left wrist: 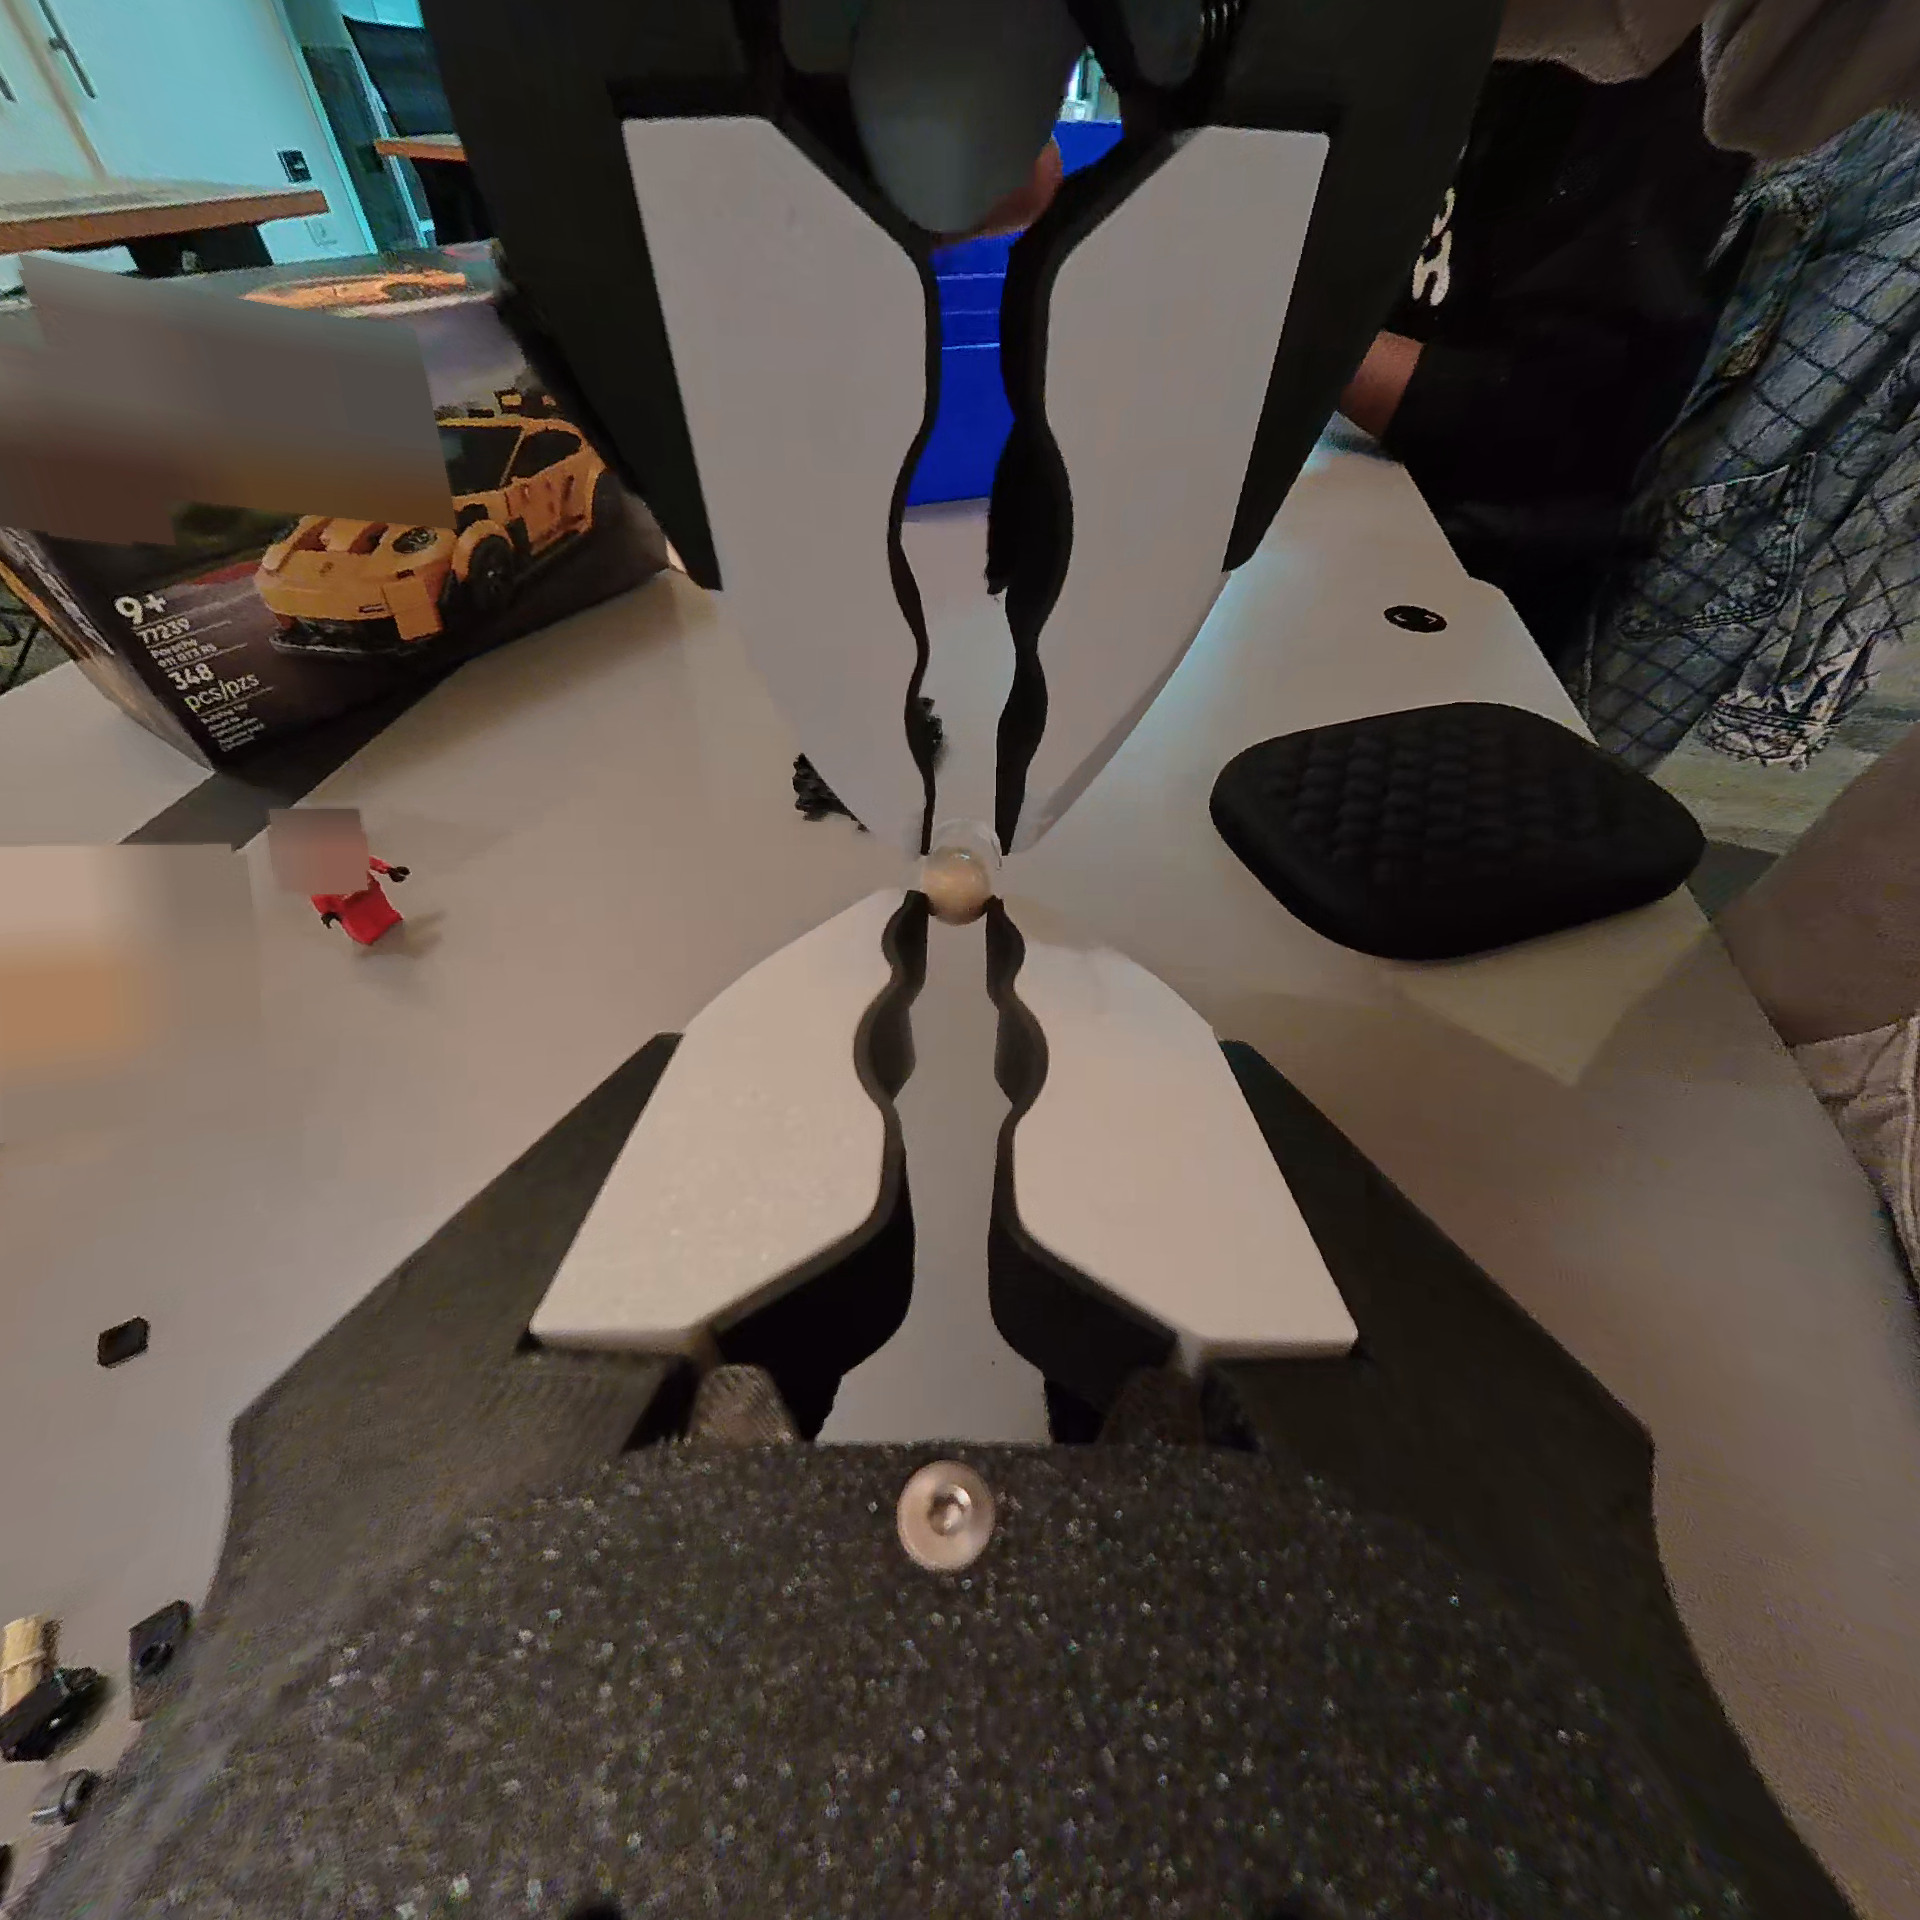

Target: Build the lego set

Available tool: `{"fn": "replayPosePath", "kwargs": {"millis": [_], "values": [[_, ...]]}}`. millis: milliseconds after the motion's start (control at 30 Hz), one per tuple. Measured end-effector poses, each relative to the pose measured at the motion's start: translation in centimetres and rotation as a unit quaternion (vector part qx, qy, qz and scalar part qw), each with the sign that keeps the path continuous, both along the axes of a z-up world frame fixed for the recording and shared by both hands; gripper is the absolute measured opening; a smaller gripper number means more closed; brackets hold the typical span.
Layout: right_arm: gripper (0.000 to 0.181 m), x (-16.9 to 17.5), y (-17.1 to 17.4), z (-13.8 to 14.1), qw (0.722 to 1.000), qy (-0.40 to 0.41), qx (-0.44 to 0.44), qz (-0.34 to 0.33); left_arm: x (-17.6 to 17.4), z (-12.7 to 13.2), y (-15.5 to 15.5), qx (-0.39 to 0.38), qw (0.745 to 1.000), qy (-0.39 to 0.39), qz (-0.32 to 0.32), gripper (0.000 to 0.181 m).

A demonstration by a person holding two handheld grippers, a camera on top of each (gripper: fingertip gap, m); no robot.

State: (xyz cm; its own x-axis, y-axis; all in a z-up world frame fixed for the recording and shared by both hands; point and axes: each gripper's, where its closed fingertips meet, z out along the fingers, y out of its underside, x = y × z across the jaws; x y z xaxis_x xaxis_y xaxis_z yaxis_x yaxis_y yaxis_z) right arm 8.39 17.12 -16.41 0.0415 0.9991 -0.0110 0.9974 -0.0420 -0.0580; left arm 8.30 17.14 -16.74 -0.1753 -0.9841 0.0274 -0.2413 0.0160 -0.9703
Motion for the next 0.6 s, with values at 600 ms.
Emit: {"fn": "replayPosePath", "kwargs": {"millis": [600], "values": [[0.013,-0.16,0.19,0.44,1.0,-0.019,-0.002,-0.012,0.04,0.58,0.11,0.023,1.0,-0.002,0.017,0.011]]}}
